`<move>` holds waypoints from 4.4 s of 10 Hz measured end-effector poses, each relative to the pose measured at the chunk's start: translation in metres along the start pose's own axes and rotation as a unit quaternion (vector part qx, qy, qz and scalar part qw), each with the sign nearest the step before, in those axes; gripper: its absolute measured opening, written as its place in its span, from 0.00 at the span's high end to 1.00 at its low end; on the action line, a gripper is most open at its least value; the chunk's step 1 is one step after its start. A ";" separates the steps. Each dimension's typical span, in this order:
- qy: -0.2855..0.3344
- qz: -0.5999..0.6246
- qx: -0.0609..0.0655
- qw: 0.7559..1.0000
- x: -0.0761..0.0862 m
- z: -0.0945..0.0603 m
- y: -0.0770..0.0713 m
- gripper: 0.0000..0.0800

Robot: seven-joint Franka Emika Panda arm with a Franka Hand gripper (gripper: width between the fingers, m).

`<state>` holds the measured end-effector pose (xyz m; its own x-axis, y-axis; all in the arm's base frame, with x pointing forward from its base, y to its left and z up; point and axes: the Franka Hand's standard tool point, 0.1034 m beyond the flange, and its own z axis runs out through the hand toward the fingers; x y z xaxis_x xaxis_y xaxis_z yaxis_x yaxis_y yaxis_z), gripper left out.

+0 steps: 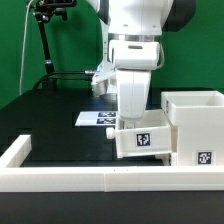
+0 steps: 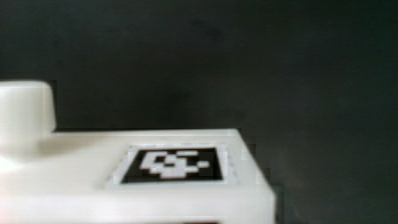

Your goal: Assemble drawer

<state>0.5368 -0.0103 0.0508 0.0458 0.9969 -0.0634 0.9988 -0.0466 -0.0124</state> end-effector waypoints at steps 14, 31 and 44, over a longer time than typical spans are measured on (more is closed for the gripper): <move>-0.005 -0.025 -0.009 1.000 0.011 -0.002 0.002 0.94; -0.024 -0.014 0.017 0.999 -0.005 -0.056 0.005 0.19; 0.102 0.007 0.049 0.994 -0.073 -0.021 0.015 0.19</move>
Offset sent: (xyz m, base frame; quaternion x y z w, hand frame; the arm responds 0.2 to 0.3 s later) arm 0.0047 0.0085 0.0038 -0.0093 -0.0042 -0.0121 0.9999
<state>0.5486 -0.0828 0.0760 0.0715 0.9877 0.1390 0.9923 -0.0563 -0.1102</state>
